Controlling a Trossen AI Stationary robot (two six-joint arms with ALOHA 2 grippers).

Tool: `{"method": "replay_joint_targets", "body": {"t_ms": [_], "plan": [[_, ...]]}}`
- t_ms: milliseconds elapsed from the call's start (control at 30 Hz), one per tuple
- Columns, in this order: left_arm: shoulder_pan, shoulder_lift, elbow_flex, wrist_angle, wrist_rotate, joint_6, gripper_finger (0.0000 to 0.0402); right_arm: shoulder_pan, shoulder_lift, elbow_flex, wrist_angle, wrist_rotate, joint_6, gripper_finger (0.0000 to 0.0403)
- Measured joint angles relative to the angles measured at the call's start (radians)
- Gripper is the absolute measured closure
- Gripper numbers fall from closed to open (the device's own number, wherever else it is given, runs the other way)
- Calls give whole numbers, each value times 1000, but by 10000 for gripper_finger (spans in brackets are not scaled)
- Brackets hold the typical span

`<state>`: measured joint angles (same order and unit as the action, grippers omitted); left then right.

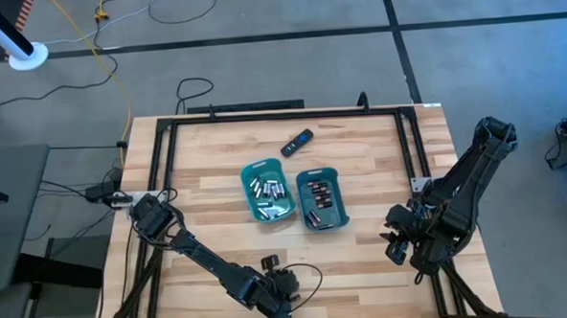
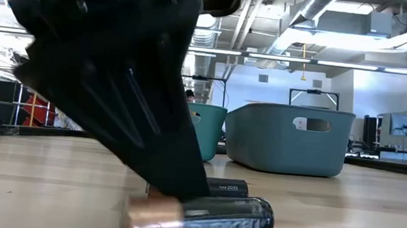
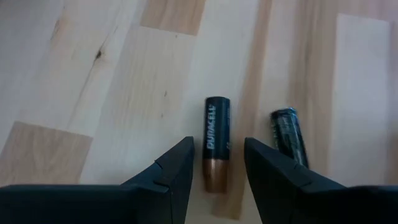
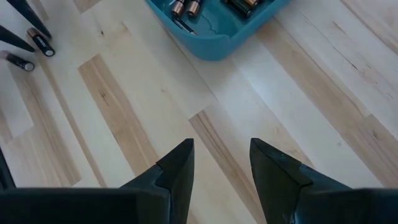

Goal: Sort batteries
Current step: Put the copper and black battery into the blue bin

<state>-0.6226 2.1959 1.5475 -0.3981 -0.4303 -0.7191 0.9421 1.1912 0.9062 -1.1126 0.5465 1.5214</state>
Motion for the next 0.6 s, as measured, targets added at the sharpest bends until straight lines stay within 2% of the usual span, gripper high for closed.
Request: {"method": "replay_joint_targets", "body": {"t_ms": [167, 367, 467, 600], "plan": [[0, 14, 3, -15, -10, -6, 265, 0, 0, 0, 0, 0, 0, 231], [7, 14, 4, -44, 0, 54, 268, 0, 0, 0, -2, 0, 0, 231], [12, 14, 4, -54, -1, 62, 289, 0, 0, 0, -2, 0, 0, 231], [25, 14, 3, -72, 0, 64, 346, 0, 0, 0, -1, 0, 0, 231]]}}
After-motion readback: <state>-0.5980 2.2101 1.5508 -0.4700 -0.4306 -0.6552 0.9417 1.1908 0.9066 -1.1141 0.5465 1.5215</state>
